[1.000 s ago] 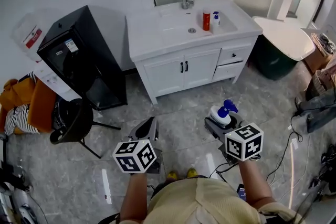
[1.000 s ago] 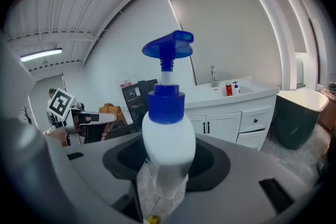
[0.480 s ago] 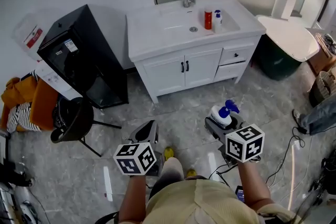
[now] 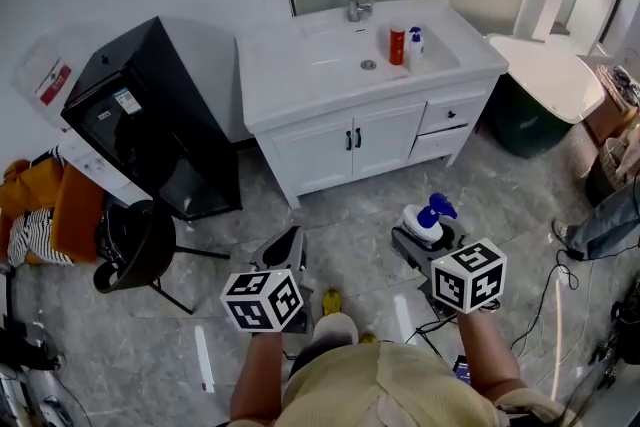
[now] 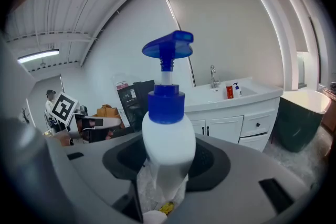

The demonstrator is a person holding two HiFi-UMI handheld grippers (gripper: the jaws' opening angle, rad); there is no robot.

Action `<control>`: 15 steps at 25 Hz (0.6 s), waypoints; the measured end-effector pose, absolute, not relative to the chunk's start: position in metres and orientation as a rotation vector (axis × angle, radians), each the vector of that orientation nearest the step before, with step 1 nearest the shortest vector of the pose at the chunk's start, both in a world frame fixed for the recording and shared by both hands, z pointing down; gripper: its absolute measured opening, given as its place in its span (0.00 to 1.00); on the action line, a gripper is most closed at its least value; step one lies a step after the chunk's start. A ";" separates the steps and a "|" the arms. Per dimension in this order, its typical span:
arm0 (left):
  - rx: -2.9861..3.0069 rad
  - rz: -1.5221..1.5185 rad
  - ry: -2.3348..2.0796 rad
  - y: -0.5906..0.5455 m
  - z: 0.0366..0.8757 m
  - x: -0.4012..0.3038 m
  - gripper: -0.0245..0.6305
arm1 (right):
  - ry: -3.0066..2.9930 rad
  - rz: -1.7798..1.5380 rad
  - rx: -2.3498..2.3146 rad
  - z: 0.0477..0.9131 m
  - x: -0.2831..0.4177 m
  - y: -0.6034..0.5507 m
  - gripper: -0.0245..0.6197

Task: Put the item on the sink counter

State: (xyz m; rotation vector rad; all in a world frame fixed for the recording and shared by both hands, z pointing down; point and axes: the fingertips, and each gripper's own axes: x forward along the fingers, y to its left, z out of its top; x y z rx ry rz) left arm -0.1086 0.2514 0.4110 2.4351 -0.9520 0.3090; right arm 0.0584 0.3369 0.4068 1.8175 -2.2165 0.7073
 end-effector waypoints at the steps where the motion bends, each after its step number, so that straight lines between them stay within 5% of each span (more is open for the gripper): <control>1: 2.435 0.307 -0.948 0.245 0.410 -0.109 0.11 | -2.212 0.707 1.819 0.406 0.058 0.331 0.37; 15: 2.450 0.349 -0.867 0.153 0.412 -0.126 0.11 | -2.195 0.714 1.832 0.394 0.027 0.231 0.37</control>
